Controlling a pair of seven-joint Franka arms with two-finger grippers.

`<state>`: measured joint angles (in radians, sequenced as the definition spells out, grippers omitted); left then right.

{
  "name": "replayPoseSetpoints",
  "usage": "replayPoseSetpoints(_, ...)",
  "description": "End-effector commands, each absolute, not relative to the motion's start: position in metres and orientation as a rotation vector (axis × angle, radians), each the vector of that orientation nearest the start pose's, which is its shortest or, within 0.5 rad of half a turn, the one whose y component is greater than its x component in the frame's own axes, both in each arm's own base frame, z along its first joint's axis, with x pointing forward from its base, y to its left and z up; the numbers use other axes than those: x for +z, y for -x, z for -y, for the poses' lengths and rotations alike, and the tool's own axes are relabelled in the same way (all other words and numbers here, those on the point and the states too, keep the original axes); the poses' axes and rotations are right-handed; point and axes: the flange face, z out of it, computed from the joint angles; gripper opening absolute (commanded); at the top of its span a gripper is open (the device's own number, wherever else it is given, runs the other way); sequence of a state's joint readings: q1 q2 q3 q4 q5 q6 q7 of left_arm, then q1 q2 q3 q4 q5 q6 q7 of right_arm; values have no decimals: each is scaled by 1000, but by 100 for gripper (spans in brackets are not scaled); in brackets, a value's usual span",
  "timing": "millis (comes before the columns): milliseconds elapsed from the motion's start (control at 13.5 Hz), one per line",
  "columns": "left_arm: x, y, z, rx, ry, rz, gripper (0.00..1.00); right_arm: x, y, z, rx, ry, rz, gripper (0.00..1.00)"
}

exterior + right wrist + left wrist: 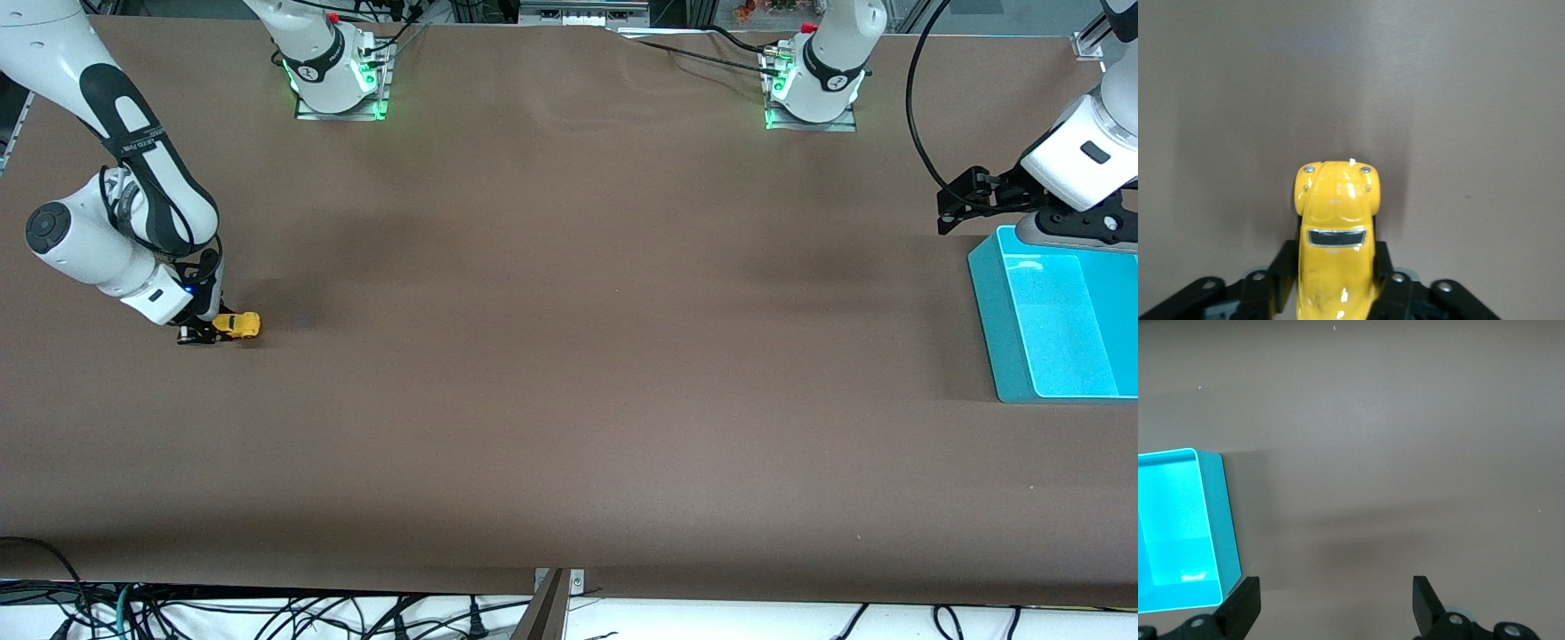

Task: Wind and store yellow beetle car
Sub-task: 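Open the right gripper and let the car roll toward the bin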

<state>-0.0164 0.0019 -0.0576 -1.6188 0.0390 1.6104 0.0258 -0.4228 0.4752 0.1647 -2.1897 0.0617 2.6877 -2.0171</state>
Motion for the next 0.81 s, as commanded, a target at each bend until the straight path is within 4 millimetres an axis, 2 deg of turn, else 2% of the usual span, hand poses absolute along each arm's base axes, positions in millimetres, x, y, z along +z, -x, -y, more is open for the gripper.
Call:
replayPoseSetpoints(0, 610, -558, 36, 17, 3078, -182, 100, 149, -543, 150, 127, -2226, -2367, 100)
replayPoseSetpoints(222, 610, -558, 36, 17, 3078, -182, 100, 179, -572, 141, 117, -2270, -2387, 100)
replayPoseSetpoints(370, 610, -557, 37, 17, 3078, -184, 100, 199, -583, 140, 101, -2300, -2379, 100)
replayPoseSetpoints(519, 610, -557, 37, 17, 3078, -184, 100, 222, -592, 127, 80, -2306, -2380, 100)
replayPoseSetpoints(741, 610, -557, 37, 17, 3078, -187, 100, 277, -599, 95, 46, -2347, -2299, 100)
